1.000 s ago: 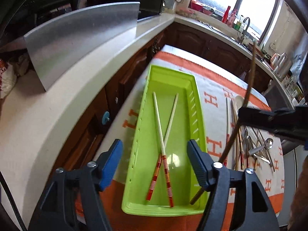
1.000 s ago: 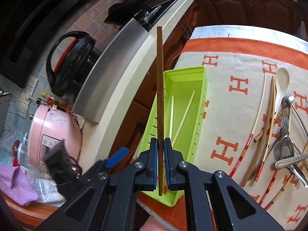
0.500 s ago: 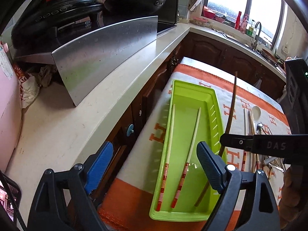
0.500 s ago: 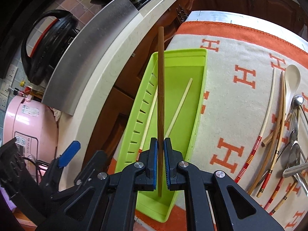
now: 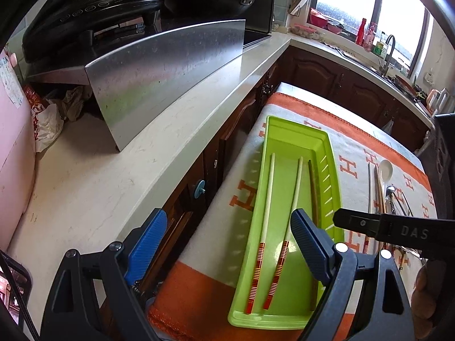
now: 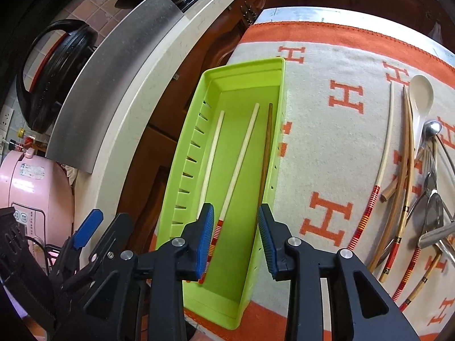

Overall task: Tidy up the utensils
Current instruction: 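Lower the brown chopstick into the green tray and open the right tool, then move both tools back over the utensil pile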

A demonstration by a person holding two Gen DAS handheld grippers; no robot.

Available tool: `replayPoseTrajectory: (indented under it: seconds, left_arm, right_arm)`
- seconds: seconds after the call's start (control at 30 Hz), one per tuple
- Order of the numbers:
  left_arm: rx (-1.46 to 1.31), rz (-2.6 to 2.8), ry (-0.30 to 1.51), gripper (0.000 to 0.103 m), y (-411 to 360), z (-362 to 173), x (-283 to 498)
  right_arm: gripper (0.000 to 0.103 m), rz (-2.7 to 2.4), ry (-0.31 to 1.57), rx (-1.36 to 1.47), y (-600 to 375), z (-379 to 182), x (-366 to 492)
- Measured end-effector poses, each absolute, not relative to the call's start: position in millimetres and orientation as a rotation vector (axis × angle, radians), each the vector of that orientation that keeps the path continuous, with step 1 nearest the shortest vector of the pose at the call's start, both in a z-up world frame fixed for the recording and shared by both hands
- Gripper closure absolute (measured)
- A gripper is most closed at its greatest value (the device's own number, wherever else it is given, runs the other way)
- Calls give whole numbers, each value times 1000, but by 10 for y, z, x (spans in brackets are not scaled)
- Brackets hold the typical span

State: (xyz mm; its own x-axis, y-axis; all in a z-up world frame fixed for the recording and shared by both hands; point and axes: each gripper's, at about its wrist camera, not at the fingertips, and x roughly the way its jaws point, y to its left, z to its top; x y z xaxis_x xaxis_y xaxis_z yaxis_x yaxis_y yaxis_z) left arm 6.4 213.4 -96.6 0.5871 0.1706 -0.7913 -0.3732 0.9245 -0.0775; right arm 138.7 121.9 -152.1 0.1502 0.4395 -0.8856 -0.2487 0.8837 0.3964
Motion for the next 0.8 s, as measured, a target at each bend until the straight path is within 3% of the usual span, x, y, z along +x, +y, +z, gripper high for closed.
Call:
replayPoseTrajectory:
  seconds: [0.8]
  left_arm:
    - [-163,285,891,16,1748,-826,7]
  right_arm:
    - [66,409,1146,282,104,-1092,758]
